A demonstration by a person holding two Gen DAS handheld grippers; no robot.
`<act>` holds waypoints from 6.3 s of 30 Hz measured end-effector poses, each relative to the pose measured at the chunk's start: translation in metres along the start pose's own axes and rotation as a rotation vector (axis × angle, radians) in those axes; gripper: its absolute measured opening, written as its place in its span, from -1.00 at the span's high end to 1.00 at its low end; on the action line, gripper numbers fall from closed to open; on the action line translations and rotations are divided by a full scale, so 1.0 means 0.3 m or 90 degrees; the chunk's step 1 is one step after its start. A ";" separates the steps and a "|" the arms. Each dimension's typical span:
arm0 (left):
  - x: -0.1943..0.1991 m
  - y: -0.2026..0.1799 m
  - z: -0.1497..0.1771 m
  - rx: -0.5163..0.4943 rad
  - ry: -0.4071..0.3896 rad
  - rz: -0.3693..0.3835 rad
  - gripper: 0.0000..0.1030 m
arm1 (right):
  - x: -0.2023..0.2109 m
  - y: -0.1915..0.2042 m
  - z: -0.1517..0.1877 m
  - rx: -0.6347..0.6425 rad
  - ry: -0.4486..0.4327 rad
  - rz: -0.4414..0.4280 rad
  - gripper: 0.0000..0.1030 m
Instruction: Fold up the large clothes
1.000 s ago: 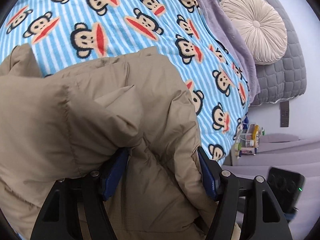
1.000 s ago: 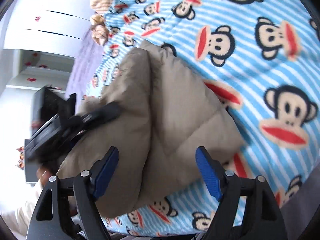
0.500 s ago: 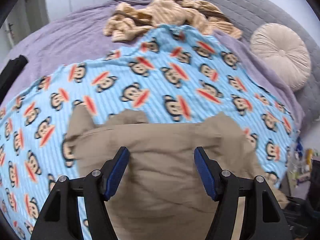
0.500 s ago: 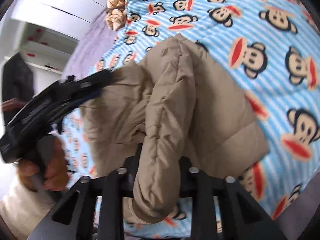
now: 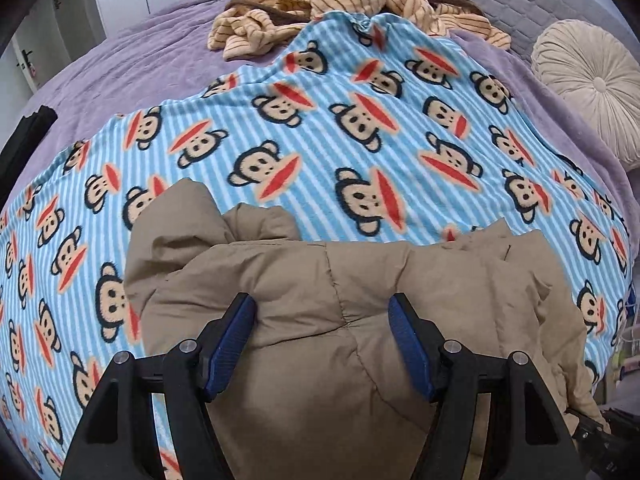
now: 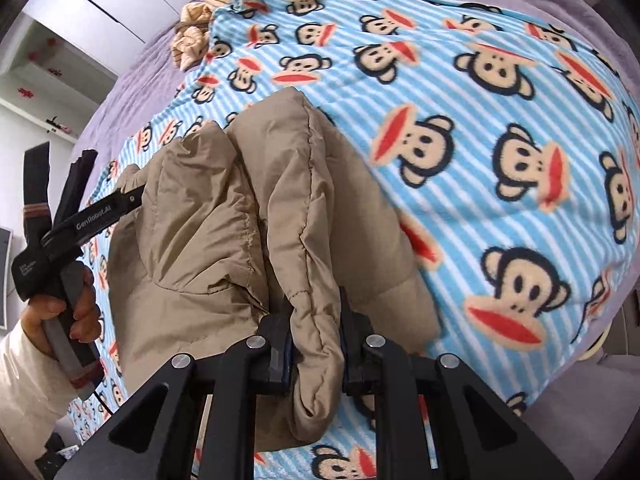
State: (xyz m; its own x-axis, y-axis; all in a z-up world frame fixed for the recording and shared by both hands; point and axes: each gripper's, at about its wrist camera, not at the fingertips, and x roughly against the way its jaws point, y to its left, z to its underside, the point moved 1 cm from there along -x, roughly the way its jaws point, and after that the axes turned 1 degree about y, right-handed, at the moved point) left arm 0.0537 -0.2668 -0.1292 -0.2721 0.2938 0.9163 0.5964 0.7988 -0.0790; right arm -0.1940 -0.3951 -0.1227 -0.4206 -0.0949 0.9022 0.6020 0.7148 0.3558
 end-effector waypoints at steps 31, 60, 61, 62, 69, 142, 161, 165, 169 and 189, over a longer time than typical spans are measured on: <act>0.128 0.021 0.089 0.047 0.049 -0.097 -0.40 | -0.083 0.057 0.018 0.200 0.165 -0.046 0.46; 0.315 0.119 0.449 0.150 0.092 -0.073 -1.00 | -0.111 0.095 0.019 0.155 0.172 -0.018 0.05; 0.320 0.125 0.457 0.151 0.092 -0.071 -1.00 | -0.097 0.099 0.019 0.152 0.165 -0.017 0.02; 0.325 0.132 0.466 0.153 0.091 -0.068 -1.00 | -0.087 0.103 0.020 0.150 0.158 -0.015 -0.03; 0.364 0.161 0.520 0.147 0.083 -0.063 -1.00 | -0.033 0.123 0.043 0.137 0.123 0.001 -0.14; 0.033 0.348 0.402 0.363 0.087 0.264 -1.00 | -0.333 -0.111 -0.347 0.033 0.211 -0.288 -0.68; -0.158 0.347 0.356 0.401 0.133 0.343 -1.00 | -0.483 0.057 -0.369 0.171 0.326 -0.266 -1.00; -0.104 0.286 0.310 0.349 0.105 0.267 -0.78 | -0.506 0.039 -0.365 0.137 0.344 -0.269 -1.00; -0.054 0.246 0.277 0.316 0.090 0.214 -0.55 | -0.503 0.046 -0.362 0.119 0.347 -0.258 -0.84; 0.236 0.239 0.264 0.266 0.019 0.139 -0.46 | -0.335 0.145 -0.372 0.114 0.315 -0.324 0.03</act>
State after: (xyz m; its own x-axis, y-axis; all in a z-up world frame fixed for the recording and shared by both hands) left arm 0.0174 -0.1471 -0.1010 -0.1484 0.4682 0.8711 0.2806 0.8645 -0.4170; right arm -0.0499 -0.4319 -0.1706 -0.2378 -0.7169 0.6554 0.2756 0.5972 0.7533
